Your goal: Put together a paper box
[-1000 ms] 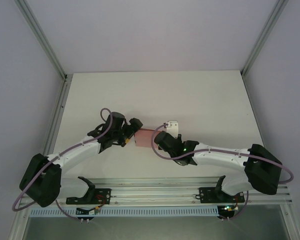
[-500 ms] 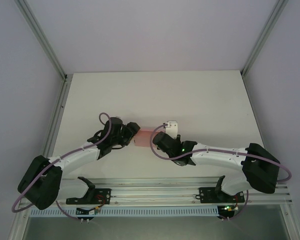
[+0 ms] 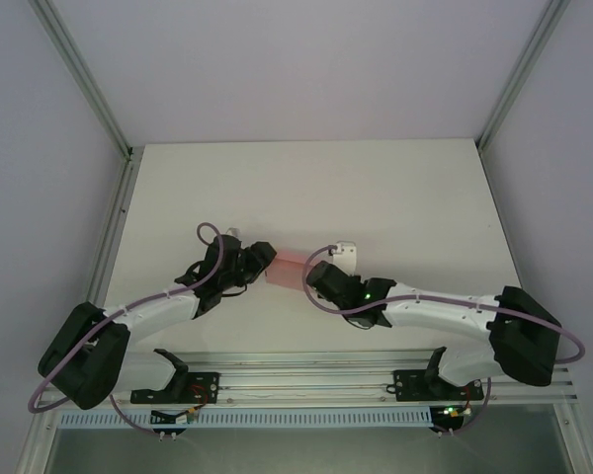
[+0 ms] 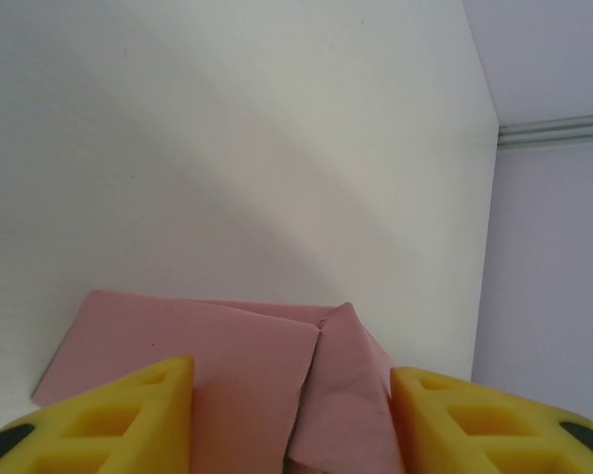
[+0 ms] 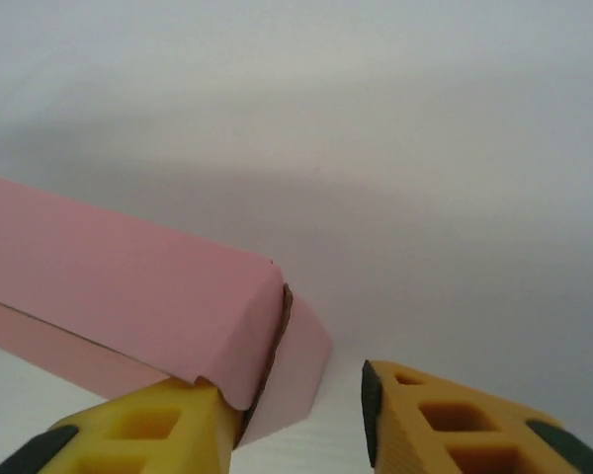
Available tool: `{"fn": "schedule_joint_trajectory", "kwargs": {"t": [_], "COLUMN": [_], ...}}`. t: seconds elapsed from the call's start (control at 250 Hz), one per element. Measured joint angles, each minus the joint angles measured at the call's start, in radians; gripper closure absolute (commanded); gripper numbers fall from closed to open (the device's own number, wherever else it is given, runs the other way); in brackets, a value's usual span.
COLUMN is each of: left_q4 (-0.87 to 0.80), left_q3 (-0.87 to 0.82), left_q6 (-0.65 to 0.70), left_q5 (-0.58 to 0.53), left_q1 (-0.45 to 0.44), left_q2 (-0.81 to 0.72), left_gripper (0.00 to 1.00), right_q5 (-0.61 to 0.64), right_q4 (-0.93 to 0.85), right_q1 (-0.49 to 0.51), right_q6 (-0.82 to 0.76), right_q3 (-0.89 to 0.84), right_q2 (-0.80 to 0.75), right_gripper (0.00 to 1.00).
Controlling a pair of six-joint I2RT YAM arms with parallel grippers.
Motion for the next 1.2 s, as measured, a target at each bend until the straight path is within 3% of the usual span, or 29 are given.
{"fn": "schedule_joint_trajectory", "kwargs": {"t": [0.068,0.18,0.248,0.427,0.687,0.815,0.998,1.098,1.198], "left_q4": [-0.007,-0.006,-0.006,0.006,0.001,-0.007,-0.007,0.010,0.034], "left_q3": [0.001,0.001,0.002,0.018,0.023,0.023,0.021,0.014,0.002], "left_q6": [-0.001,0.002,0.009,0.029,0.055,0.069,0.082,0.089,0.096], "left_q5": [-0.003,-0.003,-0.003,-0.002,-0.007,-0.006,-0.006,-0.006,-0.004], "left_q1": [-0.001,-0.002,-0.003,-0.009,-0.020,-0.021,-0.022,-0.022,-0.022], "left_q2": [-0.001,0.001,0.006,0.029,0.033,0.029,0.030,0.035,0.042], "left_gripper": [0.61,0.62,0.63,0.63,0.65,0.65,0.67,0.71,0.80], "right_q5": [-0.058,-0.170,-0.224,-0.269,-0.303,-0.314,-0.360,-0.392,-0.418], "right_q4": [-0.035,-0.049,-0.029,0.032,0.061,0.097,0.194,0.260,0.325], "right_q1": [-0.028,-0.113,-0.164,-0.223,-0.270,-0.296,-0.312,-0.317,-0.318], "right_q6": [0.007,-0.002,-0.011,-0.014,0.012,0.028,0.081,0.127,0.169], "right_q3": [0.000,0.000,0.000,0.011,0.038,0.022,-0.044,-0.094,-0.128], "right_q2": [-0.031,-0.098,-0.138,-0.146,0.010,0.013,0.000,-0.007,-0.008], "right_gripper": [0.44,0.44,0.38,0.38,0.44,0.50,0.51,0.60,0.68]}}
